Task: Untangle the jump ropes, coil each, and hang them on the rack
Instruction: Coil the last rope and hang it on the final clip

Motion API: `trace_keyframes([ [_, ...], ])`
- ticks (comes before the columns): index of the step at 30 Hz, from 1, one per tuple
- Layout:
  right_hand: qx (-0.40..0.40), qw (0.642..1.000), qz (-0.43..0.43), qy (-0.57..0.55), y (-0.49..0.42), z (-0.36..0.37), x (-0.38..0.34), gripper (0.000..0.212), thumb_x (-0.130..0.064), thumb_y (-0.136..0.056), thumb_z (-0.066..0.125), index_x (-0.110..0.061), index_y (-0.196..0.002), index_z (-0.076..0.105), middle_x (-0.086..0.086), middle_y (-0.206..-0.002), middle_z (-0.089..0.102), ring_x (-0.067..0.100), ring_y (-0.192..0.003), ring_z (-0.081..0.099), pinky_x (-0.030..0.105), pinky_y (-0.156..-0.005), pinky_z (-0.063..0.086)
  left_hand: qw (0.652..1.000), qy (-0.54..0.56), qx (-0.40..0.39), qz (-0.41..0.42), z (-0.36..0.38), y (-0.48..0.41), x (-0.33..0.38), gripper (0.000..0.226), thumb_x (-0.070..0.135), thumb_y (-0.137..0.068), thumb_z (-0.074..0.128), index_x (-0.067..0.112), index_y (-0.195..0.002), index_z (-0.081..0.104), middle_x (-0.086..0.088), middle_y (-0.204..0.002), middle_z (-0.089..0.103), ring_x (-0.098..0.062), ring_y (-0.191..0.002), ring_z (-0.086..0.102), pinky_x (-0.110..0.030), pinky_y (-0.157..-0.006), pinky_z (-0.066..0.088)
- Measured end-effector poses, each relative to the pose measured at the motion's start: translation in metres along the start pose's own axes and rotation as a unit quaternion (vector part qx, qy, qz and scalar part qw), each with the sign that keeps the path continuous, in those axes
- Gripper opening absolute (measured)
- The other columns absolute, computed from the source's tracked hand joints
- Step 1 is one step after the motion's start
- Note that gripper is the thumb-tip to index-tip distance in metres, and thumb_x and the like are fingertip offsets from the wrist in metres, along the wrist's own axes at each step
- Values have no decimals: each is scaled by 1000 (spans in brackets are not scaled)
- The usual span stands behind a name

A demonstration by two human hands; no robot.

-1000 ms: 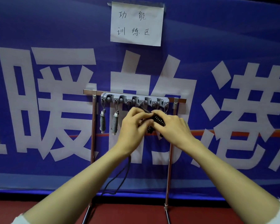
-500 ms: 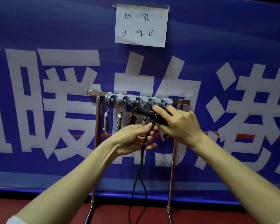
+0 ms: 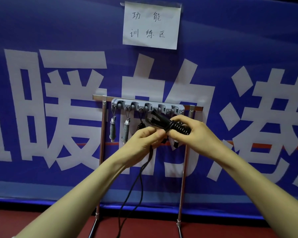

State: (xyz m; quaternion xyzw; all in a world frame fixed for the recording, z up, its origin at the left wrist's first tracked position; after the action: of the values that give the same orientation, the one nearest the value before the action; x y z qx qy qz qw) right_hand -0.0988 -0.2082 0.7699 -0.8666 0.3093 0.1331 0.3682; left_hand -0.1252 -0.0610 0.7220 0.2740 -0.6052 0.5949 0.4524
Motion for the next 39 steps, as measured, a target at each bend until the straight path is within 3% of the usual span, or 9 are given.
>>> trace_keyframes([
  [7, -27, 978, 62, -197, 1, 15, 9, 19, -23, -98, 53, -6, -101, 61, -3, -64, 56, 6, -54, 50, 17, -46, 34, 999, 50, -8, 8, 9, -7, 3, 12, 17, -84, 58, 11, -78, 66, -3, -67, 45, -6, -56, 40, -13, -56, 42],
  [12, -68, 965, 79, -242, 1, 20, 13, 22, -37, -92, 55, -16, -85, 58, 2, -64, 52, 12, -52, 40, 26, -45, 26, 999, -49, -19, 5, -1, -12, 7, 10, 18, -86, 63, 9, -82, 64, 4, -66, 57, -4, -57, 45, -19, -64, 37],
  [16, -43, 962, 128, -236, -4, 26, 13, 50, -63, -87, 53, -14, -79, 58, 4, -61, 51, 10, -44, 38, 22, -41, 24, 997, -81, 2, 16, -5, -13, 8, 4, 10, -87, 64, 9, -84, 66, 3, -77, 67, -1, -67, 60, -13, -67, 44],
  [19, 10, 954, 155, -257, -5, 30, 15, 51, -56, -93, 48, -11, -72, 61, 4, -55, 51, 10, -38, 38, 19, -37, 26, 992, -123, -1, 34, -3, -11, 13, 8, 14, -88, 65, 15, -81, 68, 4, -83, 68, -2, -79, 65, -16, -73, 48],
  [21, 29, 954, 153, -256, -7, 29, 15, 52, -52, -95, 48, -6, -78, 64, 6, -56, 51, 9, -39, 40, 19, -37, 28, 982, -180, 28, 43, -2, -9, 16, 10, 17, -90, 66, 13, -80, 67, 11, -70, 65, 3, -65, 60, -15, -67, 45],
  [26, 44, 969, 134, -201, -14, 15, 19, 56, -56, -90, 51, -2, -82, 65, 4, -57, 54, 14, -45, 45, 20, -40, 34, 987, -46, 4, -151, -8, -9, 0, 50, 45, -101, 38, 3, -97, 63, -1, -67, 60, -8, -53, 38, -19, -55, 34],
  [32, -4, 978, 84, -190, -13, 9, 5, 44, -41, -96, 49, -3, -76, 59, 3, -54, 50, 6, -39, 42, 13, -39, 31, 947, 108, -121, -278, -5, 0, -14, 31, 31, -91, 50, 13, -88, 76, 5, -70, 55, -3, -54, 44, -20, -61, 43],
  [36, -22, 978, 66, -194, -12, 6, -3, 53, -50, -89, 47, 0, -76, 59, 4, -51, 48, 7, -37, 39, 14, -38, 29, 974, 11, -73, -215, -14, -4, -13, 16, 23, -81, 62, 19, -76, 76, 7, -72, 64, -6, -66, 55, -28, -78, 46],
  [39, -80, 973, 60, -207, -8, 13, -7, 59, -65, -86, 46, -12, -69, 64, 12, -56, 51, 15, -42, 39, 20, -38, 28, 987, -135, -50, -73, -24, -10, -2, 12, 20, -82, 67, 22, -75, 76, 7, -70, 65, -9, -64, 47, -22, -62, 39],
])
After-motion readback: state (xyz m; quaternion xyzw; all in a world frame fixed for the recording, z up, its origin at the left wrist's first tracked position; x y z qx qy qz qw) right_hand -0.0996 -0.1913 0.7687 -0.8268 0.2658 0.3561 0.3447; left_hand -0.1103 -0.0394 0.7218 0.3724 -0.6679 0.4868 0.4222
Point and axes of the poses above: each hand's wrist, its own y-axis away from the middle knuckle, its own z-axis out of the palm, x = y × z, the point moved 5 cm from there along -y, towards the middle knuckle
